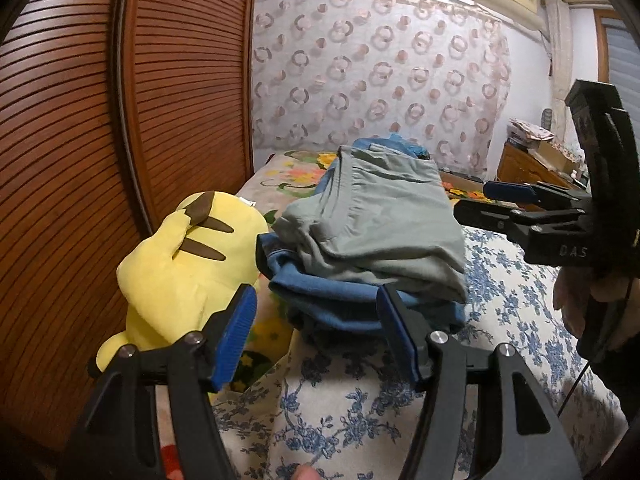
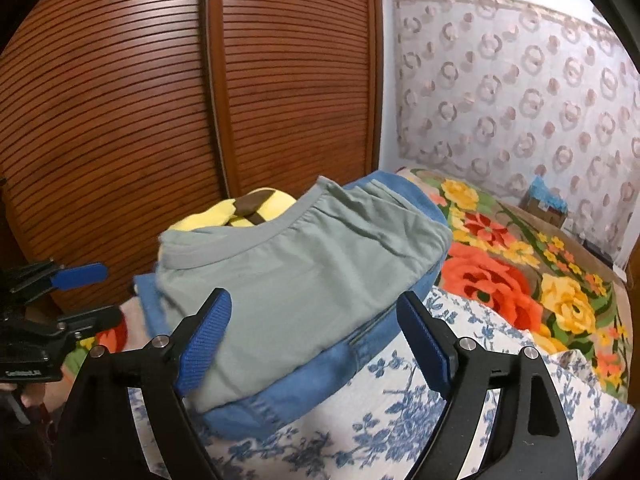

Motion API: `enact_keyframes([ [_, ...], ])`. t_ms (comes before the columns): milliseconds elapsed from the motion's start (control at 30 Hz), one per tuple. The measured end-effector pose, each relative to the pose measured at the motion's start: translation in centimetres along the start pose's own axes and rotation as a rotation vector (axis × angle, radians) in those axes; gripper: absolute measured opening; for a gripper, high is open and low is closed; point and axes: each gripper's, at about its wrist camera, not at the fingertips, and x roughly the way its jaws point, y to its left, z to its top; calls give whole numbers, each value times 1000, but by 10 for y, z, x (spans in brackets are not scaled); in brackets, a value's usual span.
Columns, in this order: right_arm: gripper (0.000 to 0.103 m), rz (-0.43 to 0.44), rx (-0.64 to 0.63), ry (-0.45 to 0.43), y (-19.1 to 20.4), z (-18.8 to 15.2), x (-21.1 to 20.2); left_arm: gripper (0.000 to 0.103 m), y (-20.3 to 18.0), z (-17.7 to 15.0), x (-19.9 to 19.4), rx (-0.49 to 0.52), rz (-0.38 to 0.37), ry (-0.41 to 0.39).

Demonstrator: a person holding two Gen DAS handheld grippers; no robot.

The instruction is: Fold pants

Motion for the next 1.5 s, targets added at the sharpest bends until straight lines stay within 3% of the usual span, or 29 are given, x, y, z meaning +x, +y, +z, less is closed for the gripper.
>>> enact_keyframes([
  [267,87,-37,26,-25,8,-16,-34,62,-8,0,-13,18,12,-3],
  [500,87,-72,40,-44,15,-30,-65,62,-18,-2,-28,15,-54,4],
  [800,87,-127,86,-59,14,-54,-103,62,-41,-9,-45,69,-38,-32],
  [1033,88,-175,137,-64,10,-79,-130,62,-61,-18,-46,98,-43,0],
  [1233,88,-218,194,-70,3,-100,-160,62,-89,-26,-50,118,-106,19],
  [1500,88,-338,257,-80,-11,-129,-207,62,-133,-29,-57,169,-174,20],
])
